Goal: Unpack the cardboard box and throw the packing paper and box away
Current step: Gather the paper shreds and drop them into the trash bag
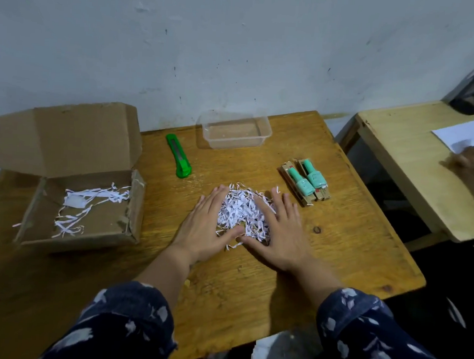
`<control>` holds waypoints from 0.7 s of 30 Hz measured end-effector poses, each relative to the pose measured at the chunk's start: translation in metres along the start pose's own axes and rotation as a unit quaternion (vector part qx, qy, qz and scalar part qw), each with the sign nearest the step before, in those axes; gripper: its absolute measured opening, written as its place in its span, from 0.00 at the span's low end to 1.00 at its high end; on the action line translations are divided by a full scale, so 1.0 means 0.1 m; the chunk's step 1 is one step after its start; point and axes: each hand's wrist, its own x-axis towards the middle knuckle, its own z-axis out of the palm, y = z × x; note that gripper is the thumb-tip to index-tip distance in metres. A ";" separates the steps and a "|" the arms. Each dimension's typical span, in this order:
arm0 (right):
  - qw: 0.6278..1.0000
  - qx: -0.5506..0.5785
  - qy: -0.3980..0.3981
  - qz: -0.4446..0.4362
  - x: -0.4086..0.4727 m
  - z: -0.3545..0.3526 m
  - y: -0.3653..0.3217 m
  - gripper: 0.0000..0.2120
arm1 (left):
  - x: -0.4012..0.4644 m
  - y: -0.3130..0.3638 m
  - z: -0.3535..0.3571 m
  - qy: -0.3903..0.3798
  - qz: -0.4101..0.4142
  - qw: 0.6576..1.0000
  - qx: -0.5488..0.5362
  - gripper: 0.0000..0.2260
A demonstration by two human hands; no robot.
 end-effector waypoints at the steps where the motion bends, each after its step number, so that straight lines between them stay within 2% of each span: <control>1: 1.000 -0.013 -0.001 -0.004 0.02 0.03 -0.01 0.43 | 0.03 0.00 0.02 -0.001 0.006 1.000 0.010 0.42; 6: 0.996 -0.063 -0.005 -0.060 0.25 0.02 0.03 0.44 | 0.18 -0.07 -0.03 -0.050 0.048 0.994 0.082 0.47; 10: 0.991 -0.104 -0.011 -0.089 0.37 -0.01 0.01 0.36 | 0.21 -0.14 -0.02 -0.055 0.070 0.989 0.116 0.41; 12: 0.992 -0.079 0.005 -0.095 0.36 0.02 -0.02 0.29 | 0.19 -0.13 0.01 -0.033 0.067 0.995 0.065 0.35; 16: 0.994 0.047 0.032 -0.094 0.28 0.08 -0.05 0.15 | 0.07 -0.02 0.06 0.027 0.023 0.996 -0.082 0.24; 21: 0.994 0.092 0.044 -0.042 -0.03 0.09 -0.14 0.16 | -0.16 0.22 0.16 0.057 -0.027 0.988 -0.138 0.31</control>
